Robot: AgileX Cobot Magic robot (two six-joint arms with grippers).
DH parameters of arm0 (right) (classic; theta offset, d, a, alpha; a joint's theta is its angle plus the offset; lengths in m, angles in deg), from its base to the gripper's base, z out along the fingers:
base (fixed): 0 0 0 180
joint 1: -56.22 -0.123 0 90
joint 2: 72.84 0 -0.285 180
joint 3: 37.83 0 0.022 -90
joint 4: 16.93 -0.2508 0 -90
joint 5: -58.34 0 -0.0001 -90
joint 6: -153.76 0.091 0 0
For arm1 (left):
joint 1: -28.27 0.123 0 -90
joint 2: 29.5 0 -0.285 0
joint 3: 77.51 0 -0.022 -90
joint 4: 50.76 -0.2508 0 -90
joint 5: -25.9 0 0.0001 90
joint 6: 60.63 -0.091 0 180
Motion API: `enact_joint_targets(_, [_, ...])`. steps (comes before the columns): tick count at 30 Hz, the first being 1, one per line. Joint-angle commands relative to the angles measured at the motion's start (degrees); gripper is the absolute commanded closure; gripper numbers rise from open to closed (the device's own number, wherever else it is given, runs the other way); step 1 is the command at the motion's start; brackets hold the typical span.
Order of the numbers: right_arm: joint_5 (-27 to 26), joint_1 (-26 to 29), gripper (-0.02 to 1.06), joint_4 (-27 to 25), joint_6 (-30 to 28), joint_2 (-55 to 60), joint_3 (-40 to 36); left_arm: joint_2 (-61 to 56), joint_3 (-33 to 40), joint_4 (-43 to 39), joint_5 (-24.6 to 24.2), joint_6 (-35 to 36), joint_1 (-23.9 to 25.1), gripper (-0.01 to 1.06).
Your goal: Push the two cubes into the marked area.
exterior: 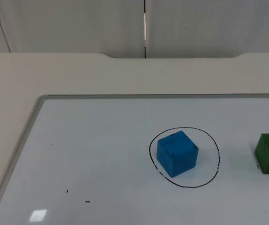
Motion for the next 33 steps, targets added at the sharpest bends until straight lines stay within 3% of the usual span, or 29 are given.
enact_joint_targets(1, [-0.3,0.4,0.0,0.1,-0.5,-0.2,-0.4,-0.2,1.8,-0.6,-0.6,-0.2,-0.3,1.05])
enact_joint_targets(8, [-0.3,0.4,0.0,0.1,-0.5,-0.2,-0.4,-0.2,4.9,2.3,3.0,-0.2,-0.2,1.05])
enact_joint_targets(33, [-0.5,0.4,0.0,0.0,-0.5,0.4,-0.2,-0.2,5.2,2.9,3.1,-0.8,-0.2,1.05])
